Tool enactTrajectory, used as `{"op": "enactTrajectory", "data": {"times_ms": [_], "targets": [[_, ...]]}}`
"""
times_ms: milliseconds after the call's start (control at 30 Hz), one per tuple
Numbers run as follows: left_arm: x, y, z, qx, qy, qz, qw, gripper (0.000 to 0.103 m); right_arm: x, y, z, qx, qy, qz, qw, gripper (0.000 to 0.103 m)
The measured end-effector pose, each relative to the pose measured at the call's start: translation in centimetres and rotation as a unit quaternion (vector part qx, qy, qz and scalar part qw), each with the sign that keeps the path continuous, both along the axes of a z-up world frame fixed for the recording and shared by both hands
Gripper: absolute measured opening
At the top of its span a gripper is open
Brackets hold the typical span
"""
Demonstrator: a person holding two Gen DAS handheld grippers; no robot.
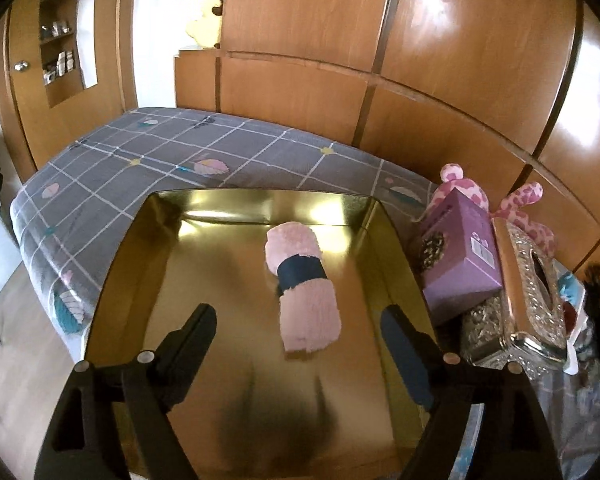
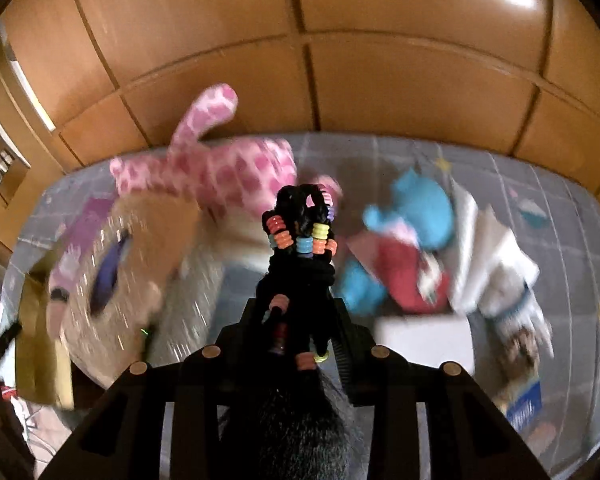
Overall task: Organize soft objects
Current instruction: 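Carry the pink towel with the left tool and lower it into the gold tray, then carry the black hair ties with the right tool and drop them into the gold tray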
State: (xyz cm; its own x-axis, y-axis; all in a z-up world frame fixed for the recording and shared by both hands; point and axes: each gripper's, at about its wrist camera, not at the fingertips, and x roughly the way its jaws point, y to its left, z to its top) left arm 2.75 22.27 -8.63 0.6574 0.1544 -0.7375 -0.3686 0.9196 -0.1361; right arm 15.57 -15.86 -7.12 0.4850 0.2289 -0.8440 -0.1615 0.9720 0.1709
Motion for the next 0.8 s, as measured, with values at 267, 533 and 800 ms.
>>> {"op": "enactTrajectory", "data": {"times_ms": [267, 533, 800], "targets": [[-1.8, -0.4, 0.6, 0.005, -0.008, 0.003, 1.0, 0.089, 5.8, 6.4, 4.5, 0.036, -0.04, 0.026, 0.998, 0.034], [-2.9, -0.4, 0.7, 0.014, -0.006, 0.008, 0.9999, 0.089, 5.3, 18.3, 8.1, 0.084, -0.082, 0.164, 0.979, 0.034], [-4.0, 0.7, 0.7, 0.024, -0.011, 0.028, 0.9993, 0.089, -0.2, 27.6, 4.3, 0.092, -0.016, 0.294, 0.951, 0.034]]}}
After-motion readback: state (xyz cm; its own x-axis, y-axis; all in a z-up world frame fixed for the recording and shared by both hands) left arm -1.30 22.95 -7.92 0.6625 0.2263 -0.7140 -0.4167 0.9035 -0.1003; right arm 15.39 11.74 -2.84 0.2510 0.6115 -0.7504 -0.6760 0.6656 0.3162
